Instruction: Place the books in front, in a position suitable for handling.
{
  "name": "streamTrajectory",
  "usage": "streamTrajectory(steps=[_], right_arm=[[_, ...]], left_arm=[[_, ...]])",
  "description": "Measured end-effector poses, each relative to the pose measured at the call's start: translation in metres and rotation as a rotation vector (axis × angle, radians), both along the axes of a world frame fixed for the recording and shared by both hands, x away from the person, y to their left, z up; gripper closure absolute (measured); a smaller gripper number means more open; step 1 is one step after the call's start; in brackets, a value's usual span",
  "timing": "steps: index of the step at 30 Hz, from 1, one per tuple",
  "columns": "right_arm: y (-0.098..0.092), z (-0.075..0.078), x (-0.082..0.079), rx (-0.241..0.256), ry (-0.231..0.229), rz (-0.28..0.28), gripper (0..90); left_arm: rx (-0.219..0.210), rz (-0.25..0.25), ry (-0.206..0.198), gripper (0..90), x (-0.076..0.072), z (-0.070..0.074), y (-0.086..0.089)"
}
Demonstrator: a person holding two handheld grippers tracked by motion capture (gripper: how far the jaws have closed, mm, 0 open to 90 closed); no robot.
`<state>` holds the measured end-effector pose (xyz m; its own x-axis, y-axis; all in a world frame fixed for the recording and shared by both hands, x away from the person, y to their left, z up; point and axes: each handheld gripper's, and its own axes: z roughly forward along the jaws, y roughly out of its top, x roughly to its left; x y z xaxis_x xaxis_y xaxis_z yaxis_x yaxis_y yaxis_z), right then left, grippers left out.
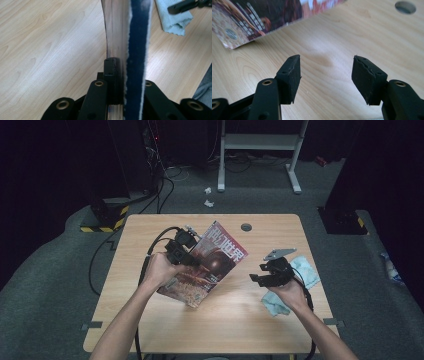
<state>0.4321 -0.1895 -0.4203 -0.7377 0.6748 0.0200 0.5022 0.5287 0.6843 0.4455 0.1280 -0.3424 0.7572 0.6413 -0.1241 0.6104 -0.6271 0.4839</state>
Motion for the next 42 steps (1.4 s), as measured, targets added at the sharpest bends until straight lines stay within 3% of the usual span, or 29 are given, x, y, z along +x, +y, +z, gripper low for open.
streamTrajectory(steps=[16, 19, 22, 27, 42], right_arm=[[0.028, 0.07, 0.025, -0.115, -0.1, 0.207, 43.7], [0.03, 0.087, 0.031, -0.096, -0.106, 0.237, 41.8], [0.035, 0.099, 0.035, -0.117, -0.124, 0.264, 42.1], [0.047, 0.105, 0.043, -0.151, -0.109, 0.315, 41.9], [0.064, 0.113, 0.058, -0.13, -0.089, 0.386, 41.1]], left_arm=[[0.034, -0.077, 0.0, 83.5, 0.002, 0.007, -0.007], [0.036, -0.083, -0.007, 83.4, 0.002, 0.009, -0.008], [0.026, -0.088, -0.008, 83.4, 0.002, 0.009, -0.008], [0.017, -0.12, -0.002, 83.5, 0.002, 0.01, -0.009], [0.0, -0.182, 0.001, 83.4, 0.0, 0.013, -0.017]])
